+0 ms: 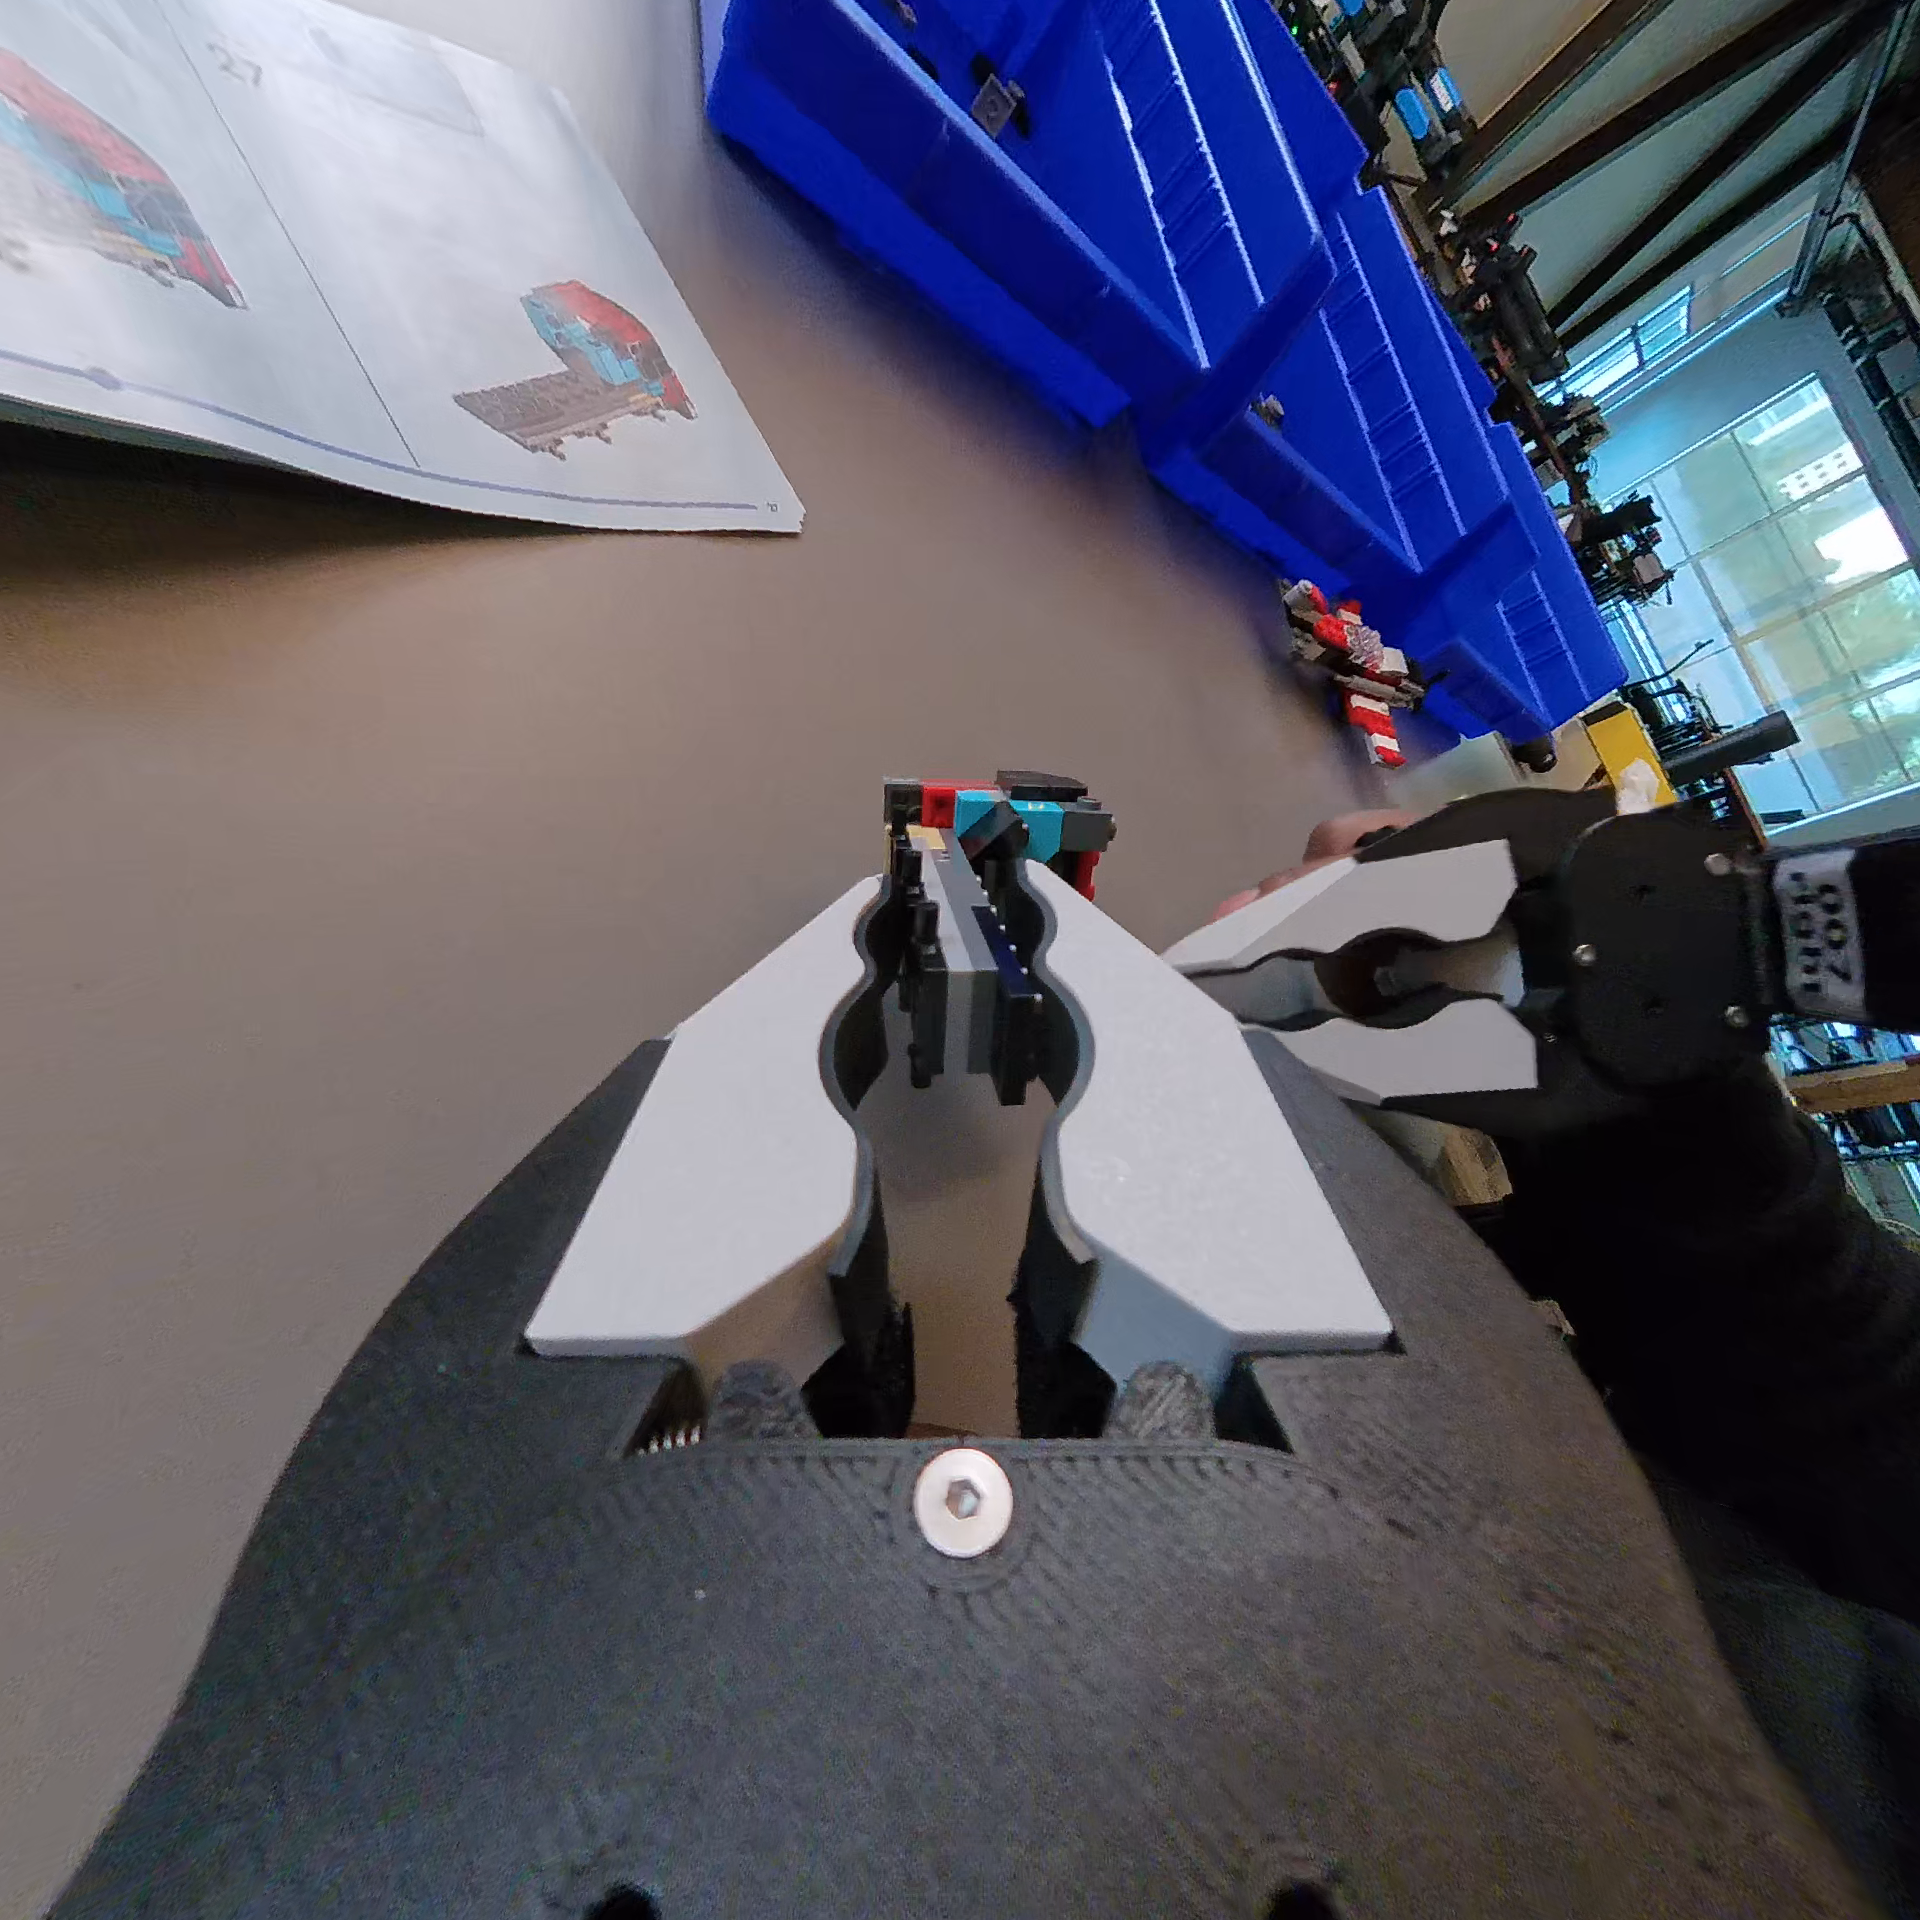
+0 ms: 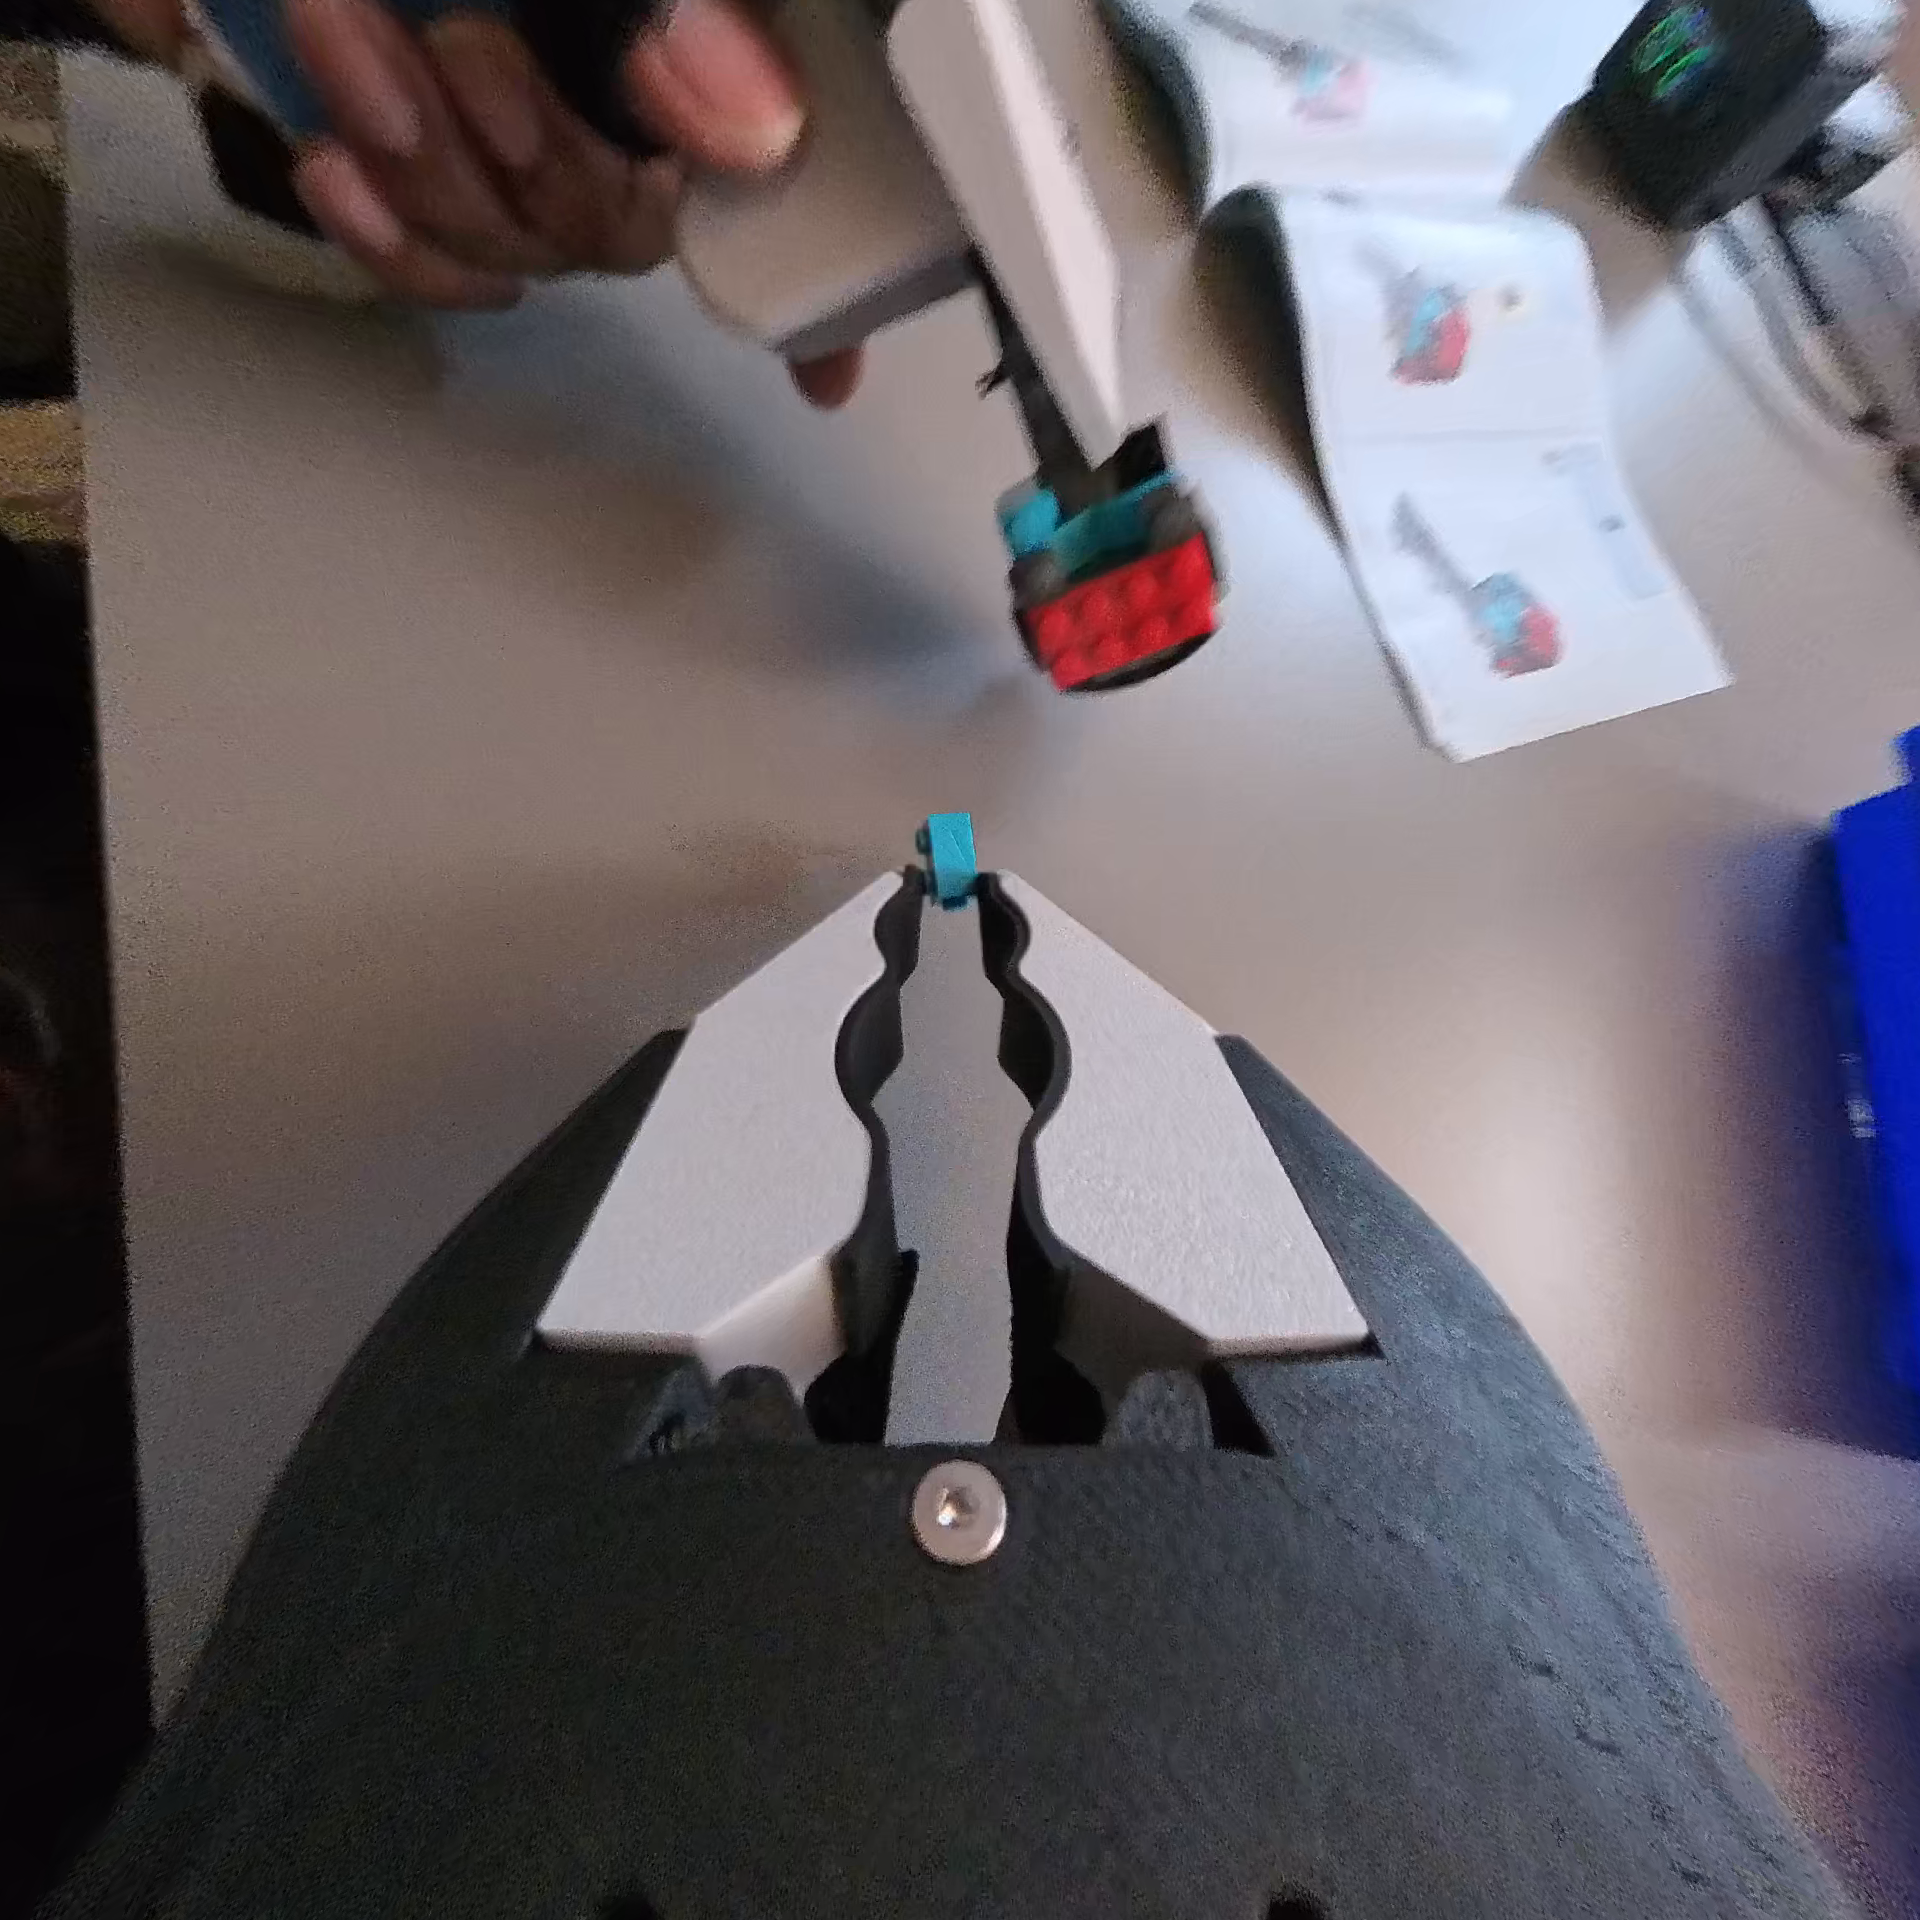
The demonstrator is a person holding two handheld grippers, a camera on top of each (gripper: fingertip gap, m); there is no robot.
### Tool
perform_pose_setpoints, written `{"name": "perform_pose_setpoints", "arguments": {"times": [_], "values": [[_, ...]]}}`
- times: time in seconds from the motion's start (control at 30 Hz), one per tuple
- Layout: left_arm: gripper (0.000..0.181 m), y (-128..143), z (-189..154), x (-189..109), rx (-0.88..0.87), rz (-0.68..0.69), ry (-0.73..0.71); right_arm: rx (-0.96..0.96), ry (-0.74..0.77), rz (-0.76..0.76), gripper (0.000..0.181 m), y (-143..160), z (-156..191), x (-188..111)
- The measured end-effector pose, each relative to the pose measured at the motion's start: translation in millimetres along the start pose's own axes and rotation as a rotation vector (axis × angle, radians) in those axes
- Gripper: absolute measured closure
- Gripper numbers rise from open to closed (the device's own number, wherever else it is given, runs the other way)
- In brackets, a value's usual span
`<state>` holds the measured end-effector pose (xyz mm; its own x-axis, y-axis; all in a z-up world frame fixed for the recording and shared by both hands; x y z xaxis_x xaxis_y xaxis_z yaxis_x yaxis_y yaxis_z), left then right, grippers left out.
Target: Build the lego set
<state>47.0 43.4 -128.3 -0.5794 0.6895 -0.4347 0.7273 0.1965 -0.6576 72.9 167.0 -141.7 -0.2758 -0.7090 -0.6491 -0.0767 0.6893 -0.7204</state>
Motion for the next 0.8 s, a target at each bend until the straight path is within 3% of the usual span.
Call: {"name": "perform_pose_setpoints", "arguments": {"times": [0.03, 0.2, 0.43, 0.8], "values": [[0.161, 0.0, -0.2, 0.3, 0.004, 0.000, -0.004, -0.007, 0.039, -0.019, 0.169, -7.7, -4.8, -2.4], [0.161, 1.0, 0.2, 1.7, 0.048, 0.010, -0.056, -0.107, 0.217, 0.002, 0.170, -41.8, -26.0, -6.2], [0.161, 2.5, -3.0, 1.6, 0.075, 0.018, -0.084, -0.235, 0.238, 0.139, 0.170, -62.3, -28.9, 14.7], [0.161, 2.4, -3.7, 0.4, 0.125, 0.022, -0.128, -0.289, 0.200, 0.276, 0.170, -68.3, -24.3, 26.8]]}}
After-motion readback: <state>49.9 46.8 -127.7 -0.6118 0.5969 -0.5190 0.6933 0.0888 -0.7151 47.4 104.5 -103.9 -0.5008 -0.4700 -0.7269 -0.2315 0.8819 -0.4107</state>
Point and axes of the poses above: each gripper's, where its closed fingertips meet, x out along the fingers, y out of its underside, z = x × y across the jaws, the point moved 4 cm from there along -x, back along the fingers, and after that the axes turned 2 degrees about -y, right-handed, at the moved point
